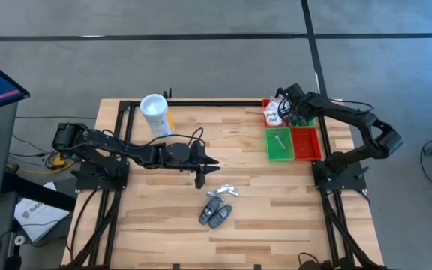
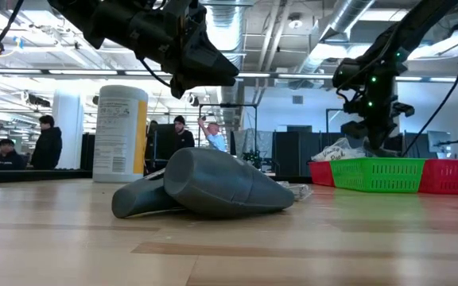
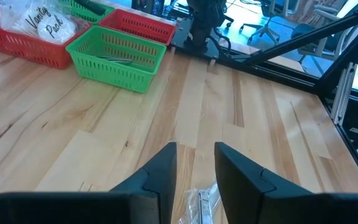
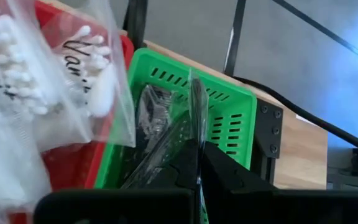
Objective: Pick & Place Travel size toiletries
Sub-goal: Put the black comb into the top green bin, then put the right gray deodorant into the bottom red bin
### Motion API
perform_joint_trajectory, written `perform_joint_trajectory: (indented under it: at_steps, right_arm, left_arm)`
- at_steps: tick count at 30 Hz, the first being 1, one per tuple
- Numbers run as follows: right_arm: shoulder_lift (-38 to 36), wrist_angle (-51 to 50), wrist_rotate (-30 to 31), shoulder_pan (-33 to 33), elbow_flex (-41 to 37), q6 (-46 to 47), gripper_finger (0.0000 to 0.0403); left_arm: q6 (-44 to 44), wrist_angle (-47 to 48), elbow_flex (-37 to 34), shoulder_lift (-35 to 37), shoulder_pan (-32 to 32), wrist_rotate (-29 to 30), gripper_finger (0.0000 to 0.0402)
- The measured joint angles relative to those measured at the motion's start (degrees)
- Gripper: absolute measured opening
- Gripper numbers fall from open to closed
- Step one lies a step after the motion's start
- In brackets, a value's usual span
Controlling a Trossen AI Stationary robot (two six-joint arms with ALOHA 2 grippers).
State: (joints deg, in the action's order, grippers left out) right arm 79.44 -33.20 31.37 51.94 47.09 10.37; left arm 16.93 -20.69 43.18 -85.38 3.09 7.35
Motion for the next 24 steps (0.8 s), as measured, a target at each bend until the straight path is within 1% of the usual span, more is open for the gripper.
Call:
perform_joint_trajectory:
  at_steps: [4,17,24]
  right_arm:
    - [0.0,0.1,-0.1,-0.1,0.0,-0.3,0.0011]
    - [0.0,0.3,0.1,-0.1,0.0,0.6,0.0083]
    - [-0.2,0.4,0.2,-0.7,0.0,0.4,0.0107]
  left_arm:
    - [0.0,0.0,0.0,0.0,0.0,0.0,0.0102]
    - [-0.1,0.0,0.0,0.0,0.0,0.1,0.0102]
    - [-0.1,0.1,0.0,0.0,0.0,0.1,0.0102]
